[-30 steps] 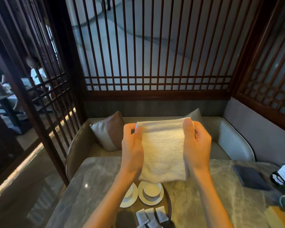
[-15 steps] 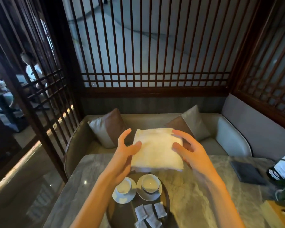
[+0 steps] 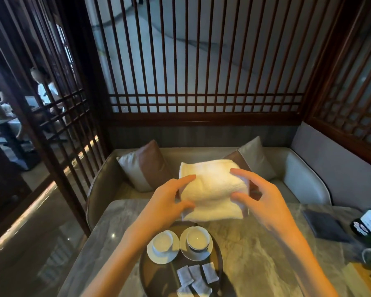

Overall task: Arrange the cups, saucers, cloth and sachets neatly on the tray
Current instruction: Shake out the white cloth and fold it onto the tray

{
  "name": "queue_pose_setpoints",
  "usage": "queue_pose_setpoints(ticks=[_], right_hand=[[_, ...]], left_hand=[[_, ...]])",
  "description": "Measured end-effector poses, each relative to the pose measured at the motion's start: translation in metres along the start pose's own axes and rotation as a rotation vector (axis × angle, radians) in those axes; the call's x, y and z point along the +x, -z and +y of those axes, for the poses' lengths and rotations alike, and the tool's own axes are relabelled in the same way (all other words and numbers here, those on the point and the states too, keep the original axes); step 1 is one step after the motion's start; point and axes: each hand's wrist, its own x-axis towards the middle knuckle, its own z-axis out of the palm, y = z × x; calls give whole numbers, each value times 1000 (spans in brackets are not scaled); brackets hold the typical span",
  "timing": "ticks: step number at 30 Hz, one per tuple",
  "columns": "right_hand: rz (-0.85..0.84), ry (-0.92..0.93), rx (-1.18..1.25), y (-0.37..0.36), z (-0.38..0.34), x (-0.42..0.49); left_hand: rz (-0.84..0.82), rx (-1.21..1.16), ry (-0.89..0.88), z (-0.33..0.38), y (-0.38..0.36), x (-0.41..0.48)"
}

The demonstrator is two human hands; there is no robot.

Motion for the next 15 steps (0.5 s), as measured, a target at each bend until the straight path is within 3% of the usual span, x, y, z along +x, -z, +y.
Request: queue_pose_setpoints(ticks=[6,15], right_hand=[[64,142,-153,-9,-1,-3],[601,685,-432,-27,8,-5]], left_hand=[[245,125,-124,7,-12,-3],[694,277,-324,27,-24,-6]])
